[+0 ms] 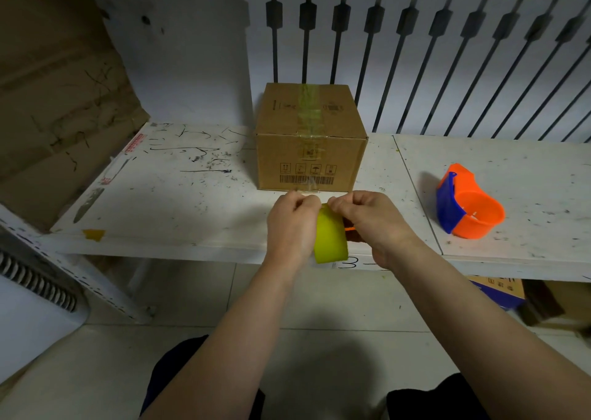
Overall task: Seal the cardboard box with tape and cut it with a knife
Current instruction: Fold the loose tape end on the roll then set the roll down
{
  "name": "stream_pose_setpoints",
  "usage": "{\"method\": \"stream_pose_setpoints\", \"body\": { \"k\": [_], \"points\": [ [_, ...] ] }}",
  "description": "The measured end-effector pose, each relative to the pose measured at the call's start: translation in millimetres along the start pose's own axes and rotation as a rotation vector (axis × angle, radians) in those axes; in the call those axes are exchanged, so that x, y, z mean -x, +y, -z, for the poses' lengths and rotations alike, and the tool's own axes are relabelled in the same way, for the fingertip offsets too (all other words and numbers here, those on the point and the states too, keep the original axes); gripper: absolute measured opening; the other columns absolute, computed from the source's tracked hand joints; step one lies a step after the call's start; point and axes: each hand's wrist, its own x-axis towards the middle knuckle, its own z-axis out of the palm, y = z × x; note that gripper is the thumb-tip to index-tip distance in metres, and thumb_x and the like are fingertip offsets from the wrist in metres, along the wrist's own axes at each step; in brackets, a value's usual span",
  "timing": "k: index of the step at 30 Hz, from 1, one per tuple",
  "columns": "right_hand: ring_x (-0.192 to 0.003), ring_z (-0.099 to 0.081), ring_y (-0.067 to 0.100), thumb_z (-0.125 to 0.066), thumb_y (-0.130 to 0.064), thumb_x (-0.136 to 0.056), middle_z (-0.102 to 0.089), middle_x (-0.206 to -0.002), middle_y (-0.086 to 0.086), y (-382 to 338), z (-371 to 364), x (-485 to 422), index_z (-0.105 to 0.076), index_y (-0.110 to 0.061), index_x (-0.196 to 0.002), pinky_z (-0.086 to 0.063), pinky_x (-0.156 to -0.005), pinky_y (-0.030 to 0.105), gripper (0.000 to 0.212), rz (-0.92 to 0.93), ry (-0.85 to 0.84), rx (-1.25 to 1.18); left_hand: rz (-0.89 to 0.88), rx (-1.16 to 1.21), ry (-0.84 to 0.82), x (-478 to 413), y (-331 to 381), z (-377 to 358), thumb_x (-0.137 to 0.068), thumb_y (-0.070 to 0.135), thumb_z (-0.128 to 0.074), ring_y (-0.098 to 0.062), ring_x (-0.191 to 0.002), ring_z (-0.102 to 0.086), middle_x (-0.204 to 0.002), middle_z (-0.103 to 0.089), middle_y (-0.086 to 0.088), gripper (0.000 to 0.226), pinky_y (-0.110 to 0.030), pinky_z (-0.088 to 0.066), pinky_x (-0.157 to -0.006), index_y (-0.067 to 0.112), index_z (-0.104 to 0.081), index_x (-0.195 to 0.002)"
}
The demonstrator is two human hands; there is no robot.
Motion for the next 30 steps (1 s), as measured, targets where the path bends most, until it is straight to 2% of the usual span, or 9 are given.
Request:
{"method": "stream_pose_setpoints", "body": {
  "k": [6,10,13,15,17,20,24,26,30],
  "points": [
    [-0.073,-0.055,0.02,-0.061,-0.022,-0.082,-0.058,-0.078,0.008,1,-1,-4,-0.055,-0.011,-0.072,-0.047,-0.062,0.028,0.017,0.024,0.025,0.131,0.139,0.041,-0.043,0,6,1,-0.074,0.021,-0.051,-0.027,-0.071,-0.046,-0.066,-0.044,-0.008,0.018,-0.047,-0.048,-0.072,0.013,-0.047,-0.058],
    [-0.071,-0.052,0.02,-0.063,-0.017,-0.078,-0.056,-0.073,0.007,3,-1,-6,-0.053,-0.013,-0.063,-0.045,-0.066,0.032,0.019,0.01,0.084,0.113,0.204,0.092,-0.04,-2,6,2,-0.071,0.013,-0.057,-0.037,-0.08,-0.059,-0.075,-0.052,-0.014,0.015,-0.053,-0.052,-0.083,0.012,-0.048,-0.059],
    [-0.066,-0.051,0.018,-0.063,-0.016,-0.078,-0.053,-0.067,0.005,2,0,-7,-0.052,-0.013,-0.06,-0.044,-0.066,0.032,0.022,-0.012,0.112,0.094,0.247,0.176,-0.047,-5,8,4,-0.069,0.004,-0.056,-0.034,-0.076,-0.06,-0.079,-0.055,-0.018,0.01,-0.056,-0.052,-0.082,0.008,-0.047,-0.066],
    [-0.063,-0.05,0.018,-0.063,-0.015,-0.079,-0.053,-0.066,0.005,2,1,-7,-0.051,-0.013,-0.059,-0.044,-0.063,0.03,0.022,-0.02,0.099,0.071,0.252,0.213,-0.085,-5,9,7,-0.074,0.004,-0.057,-0.033,-0.081,-0.064,-0.088,-0.06,-0.021,0.011,-0.053,-0.055,-0.081,0.009,-0.048,-0.073],
    [-0.064,-0.052,0.019,-0.063,-0.015,-0.079,-0.054,-0.067,0.006,1,2,-7,-0.052,-0.012,-0.061,-0.046,-0.06,0.028,0.021,-0.031,0.078,0.032,0.184,0.188,-0.151,-3,8,11,-0.08,0.013,-0.061,-0.033,-0.094,-0.065,-0.103,-0.063,-0.016,0.012,-0.048,-0.057,-0.08,0.017,-0.05,-0.083],
    [-0.064,-0.058,0.019,-0.062,-0.014,-0.08,-0.059,-0.071,0.007,-1,2,-7,-0.056,-0.011,-0.068,-0.049,-0.055,0.024,0.014,-0.047,0.038,-0.018,-0.139,-0.095,-0.161,1,1,19,-0.082,0.029,-0.063,-0.021,-0.105,-0.058,-0.117,-0.056,0.001,0.018,-0.04,-0.052,-0.088,0.034,-0.059,-0.098],
    [-0.059,-0.057,0.017,-0.062,-0.013,-0.08,-0.058,-0.068,0.007,-3,3,-6,-0.055,-0.011,-0.065,-0.046,-0.047,0.021,0.017,-0.046,0.043,0.015,-0.454,-0.357,-0.028,2,-7,19,-0.072,0.029,-0.072,-0.009,-0.105,-0.043,-0.109,-0.053,0.014,0.032,-0.02,-0.04,-0.083,0.032,-0.068,-0.104],
    [-0.062,-0.056,0.019,-0.062,-0.013,-0.08,-0.056,-0.069,0.008,-3,3,-6,-0.054,-0.011,-0.063,-0.046,-0.051,0.023,0.019,-0.046,0.053,0.026,-0.525,-0.41,0.002,1,-7,19,-0.071,0.025,-0.074,-0.012,-0.101,-0.045,-0.102,-0.057,0.013,0.031,-0.02,-0.039,-0.08,0.03,-0.07,-0.101],
    [-0.063,-0.056,0.019,-0.061,-0.015,-0.082,-0.056,-0.068,0.008,-3,3,-6,-0.053,-0.011,-0.064,-0.044,-0.05,0.023,0.02,-0.045,0.046,0.045,-0.595,-0.468,0.027,-1,-6,18,-0.069,0.023,-0.075,-0.017,-0.097,-0.049,-0.097,-0.066,0.005,0.027,-0.032,-0.043,-0.079,0.027,-0.072,-0.096]
  ]
}}
